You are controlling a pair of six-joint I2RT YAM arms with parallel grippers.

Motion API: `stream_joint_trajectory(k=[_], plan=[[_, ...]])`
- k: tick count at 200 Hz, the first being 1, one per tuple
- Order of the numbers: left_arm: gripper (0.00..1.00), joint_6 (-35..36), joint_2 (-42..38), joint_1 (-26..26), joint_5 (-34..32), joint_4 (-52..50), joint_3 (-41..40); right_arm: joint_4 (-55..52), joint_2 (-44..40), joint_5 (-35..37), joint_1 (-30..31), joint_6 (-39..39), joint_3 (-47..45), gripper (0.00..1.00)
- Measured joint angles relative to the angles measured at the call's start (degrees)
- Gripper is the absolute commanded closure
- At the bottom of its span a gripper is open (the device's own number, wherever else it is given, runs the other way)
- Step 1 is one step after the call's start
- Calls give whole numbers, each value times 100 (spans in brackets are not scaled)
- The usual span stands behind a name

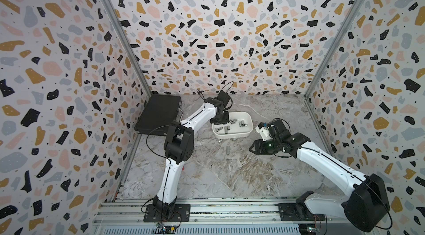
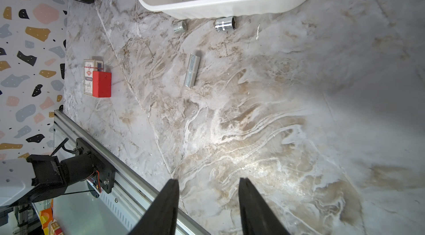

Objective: Put the socket on the desktop into the storage box
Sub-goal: Place the socket head in the storage box, then pick up the socket head at the center of the board.

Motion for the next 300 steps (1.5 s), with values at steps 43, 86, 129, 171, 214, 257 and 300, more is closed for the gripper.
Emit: stream_joint_trajectory(k=[43, 86, 129, 171, 214, 257, 300], plan=[[64, -7, -612, 2, 179, 212, -535, 0, -2, 74, 0, 44, 0, 51], [59, -28, -1405, 4, 498, 557, -1488, -11, 0, 221, 0, 61, 0, 50], [55, -24, -2273, 13, 916, 975, -2492, -44, 142, 345, 0, 109, 107, 47], [52, -96, -3202, 83, 1276, 1296, -3574, -48, 461, 498, 83, 184, 374, 46], [51, -157, -4122, 273, 1668, 1556, -4544, -59, 876, 647, 293, 214, 673, 46], [51, -254, -4852, 529, 2004, 1698, -5307, -105, 1314, 778, 542, 236, 1062, 44], [50, -315, -5453, 776, 2258, 1659, -5801, -170, 1779, 876, 767, 256, 1440, 44]])
